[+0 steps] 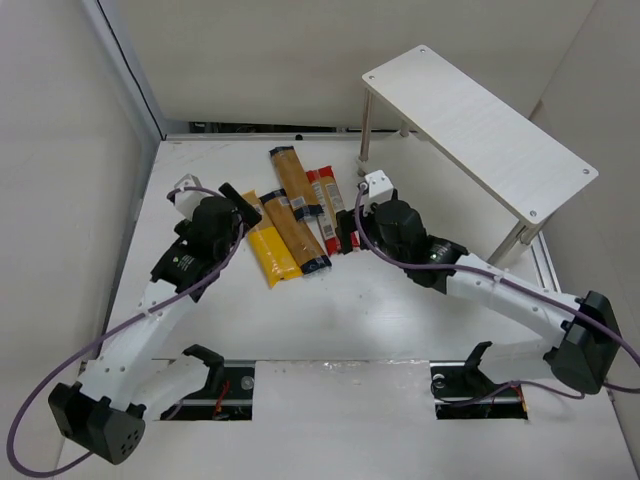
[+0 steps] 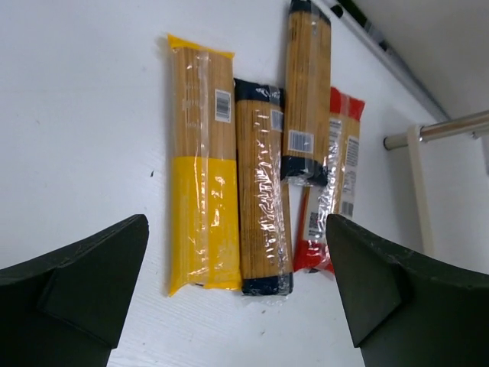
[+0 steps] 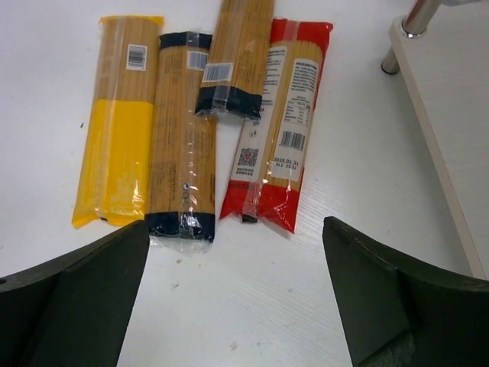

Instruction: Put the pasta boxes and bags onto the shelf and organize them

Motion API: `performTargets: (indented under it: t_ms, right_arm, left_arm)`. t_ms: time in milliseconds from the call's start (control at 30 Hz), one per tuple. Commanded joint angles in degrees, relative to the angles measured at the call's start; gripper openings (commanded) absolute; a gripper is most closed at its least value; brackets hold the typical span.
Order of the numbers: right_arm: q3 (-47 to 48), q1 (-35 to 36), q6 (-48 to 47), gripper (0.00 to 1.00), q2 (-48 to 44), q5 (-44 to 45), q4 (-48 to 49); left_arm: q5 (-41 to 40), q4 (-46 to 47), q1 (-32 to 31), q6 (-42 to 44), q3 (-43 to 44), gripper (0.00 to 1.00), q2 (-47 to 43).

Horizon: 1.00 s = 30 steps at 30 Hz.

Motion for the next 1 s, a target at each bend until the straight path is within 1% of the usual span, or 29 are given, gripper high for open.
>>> performTargets:
  t_ms: [0,33,67,100,200,233,300,333,367,433,500,600,800,867,967]
  right_arm:
    - [0.82,0.14,-2.19,0.99,1.66,-1.46,5.39]
    - [2.73,-0.64,-5.51,0.99,5.07,-3.14,5.39]
    - [4.23,-0.65,-6.59,0.99,7.36,-3.51,5.39]
    - [5.99,-0.65,-6.6,0.99,9.47,-1.77,4.43]
    - [11.71,-1.18,-7.29,0.99,17.3,4.55,3.8]
    - [12.94,-2.83,-7.3,0.99,19.15,4.05,3.8]
    - [17.06,-5.21,-5.56,0.99,24.68,1.34,2.06]
    - [18.38,-8.18,-4.41,0.99,26.35,-2.68,1.18]
    - [19.44,-9.6,-3.44,0.99,29.42,-4.89,0.64]
    - [20.86,-12.07,-1.94,0.99,31.63,-8.94,-0.67]
    - [22.0,-14.36,-1.94,0.99,34.09,-15.43,-0.68]
    - [24.36,-14.89,-3.51,0.99,36.91,-15.46,-2.43]
    - [33.24,-14.36,-4.66,0.99,45.08,-14.15,-6.65]
    - [37.27,-14.36,-4.66,0.99,48.93,-15.81,-9.1]
    - [40.45,-14.36,-5.19,0.99,52.98,-17.57,-10.25]
  left_arm:
    - [1.84,1.43,-0.1,1.43,-1.08,1.0,-0.43]
    - [2.63,4.4,-0.1,2.65,-2.04,1.0,-1.65]
    - [2.64,6.17,-0.1,3.36,-4.32,1.0,-2.36]
    - [2.64,7.49,-0.1,3.37,-5.38,1.0,-2.98]
    - [3.42,7.5,-0.1,3.37,-6.44,1.0,-4.13]
    - [3.43,6.98,-0.1,3.37,-6.45,1.0,-4.13]
    - [4.47,6.98,-0.1,2.67,-7.49,1.0,-4.13]
    - [5.44,8.11,-0.1,2.66,-8.11,1.0,-4.13]
    - [6.4,9.6,-0.1,3.62,-8.12,1.0,-4.13]
    - [7.81,9.61,-0.1,3.63,-8.82,1.0,-2.47]
    - [7.82,9.61,-0.1,3.63,-9.34,1.0,-1.67]
    - [7.82,10.84,-0.1,3.63,-10.75,1.0,-0.44]
    - [8.35,12.16,-0.1,3.63,-12.16,1.0,1.32]
    - [8.35,12.16,-0.1,4.24,-12.16,1.0,1.32]
    - [7.83,12.16,-0.1,4.24,-12.69,1.0,1.32]
